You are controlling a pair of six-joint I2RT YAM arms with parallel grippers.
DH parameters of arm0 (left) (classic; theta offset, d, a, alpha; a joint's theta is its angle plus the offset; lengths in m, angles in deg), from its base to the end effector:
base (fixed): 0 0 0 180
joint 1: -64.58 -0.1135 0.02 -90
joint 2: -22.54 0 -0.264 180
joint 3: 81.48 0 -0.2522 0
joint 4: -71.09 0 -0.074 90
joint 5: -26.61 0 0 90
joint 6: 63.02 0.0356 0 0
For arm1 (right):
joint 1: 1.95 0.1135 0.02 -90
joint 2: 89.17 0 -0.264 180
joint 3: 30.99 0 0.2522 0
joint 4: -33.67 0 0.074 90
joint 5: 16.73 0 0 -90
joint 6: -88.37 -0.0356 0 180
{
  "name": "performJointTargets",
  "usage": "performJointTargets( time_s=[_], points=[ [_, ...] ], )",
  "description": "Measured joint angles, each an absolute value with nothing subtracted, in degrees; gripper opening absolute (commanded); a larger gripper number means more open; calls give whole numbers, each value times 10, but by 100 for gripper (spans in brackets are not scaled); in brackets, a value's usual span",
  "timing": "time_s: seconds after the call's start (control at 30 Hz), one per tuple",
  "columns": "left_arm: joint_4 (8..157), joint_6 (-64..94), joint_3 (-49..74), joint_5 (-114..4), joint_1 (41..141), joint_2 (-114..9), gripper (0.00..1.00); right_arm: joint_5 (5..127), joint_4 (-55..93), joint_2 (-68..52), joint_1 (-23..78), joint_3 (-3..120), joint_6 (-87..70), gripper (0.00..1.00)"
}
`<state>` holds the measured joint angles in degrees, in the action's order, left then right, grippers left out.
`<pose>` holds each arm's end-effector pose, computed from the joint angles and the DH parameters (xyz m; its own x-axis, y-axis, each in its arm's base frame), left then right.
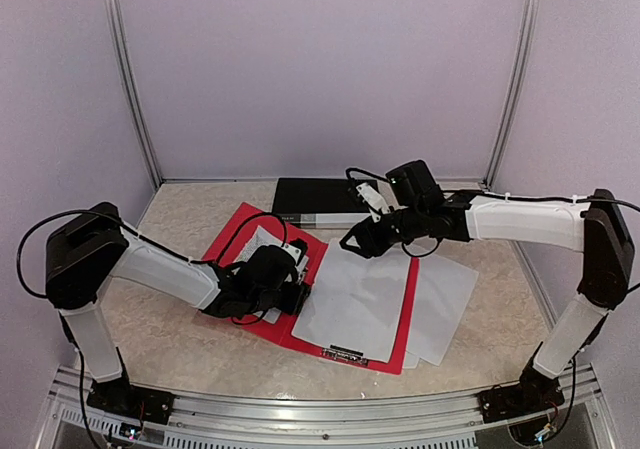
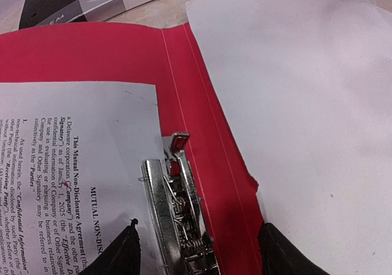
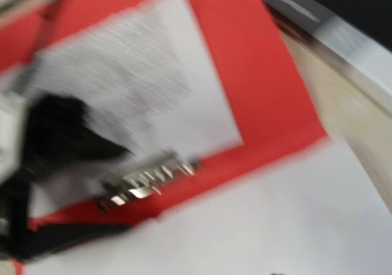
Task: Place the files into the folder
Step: Close the folder with files at the center of the board.
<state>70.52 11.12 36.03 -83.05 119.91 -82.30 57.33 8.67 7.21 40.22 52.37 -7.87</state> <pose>0.2113 -0.2845 0.1272 -0.5372 0.3243 -0.7786 0.5042 0.8635 0.0118 0.2753 0.2626 0.2524 -0.5414 -0.3494 -0.7647 -0.7515 0.6090 0.2538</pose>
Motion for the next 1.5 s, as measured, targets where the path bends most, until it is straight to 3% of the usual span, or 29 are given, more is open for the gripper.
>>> performJointTargets(
  time_s=[0.23, 0.3, 0.43, 0.5, 0.73, 0.9, 1.1, 1.5],
  points=[
    [796, 92, 354, -863, 1204, -743, 97, 703, 60, 18, 395, 417, -162, 61],
    [831, 86, 343, -870, 1204, -704, 99, 723, 58, 18, 386, 391, -182, 67],
    [905, 64, 311, -872, 1188, -629, 99, 745, 60, 18, 359, 353, -215, 93],
    [946, 45, 299, -854, 1157, -592, 99, 750, 66, 17, 346, 339, -233, 99],
    [1044, -21, 313, -734, 962, -497, 99, 744, 93, 3, 301, 294, -265, 99],
    [1072, -46, 331, -634, 878, -513, 99, 718, 133, -2, 270, 265, -291, 99],
    [1056, -71, 344, -520, 840, -589, 98, 667, 187, 6, 249, 239, -318, 94],
    [969, -132, 398, -346, 824, -623, 81, 593, 274, 31, 249, 214, -359, 80]
  ],
)
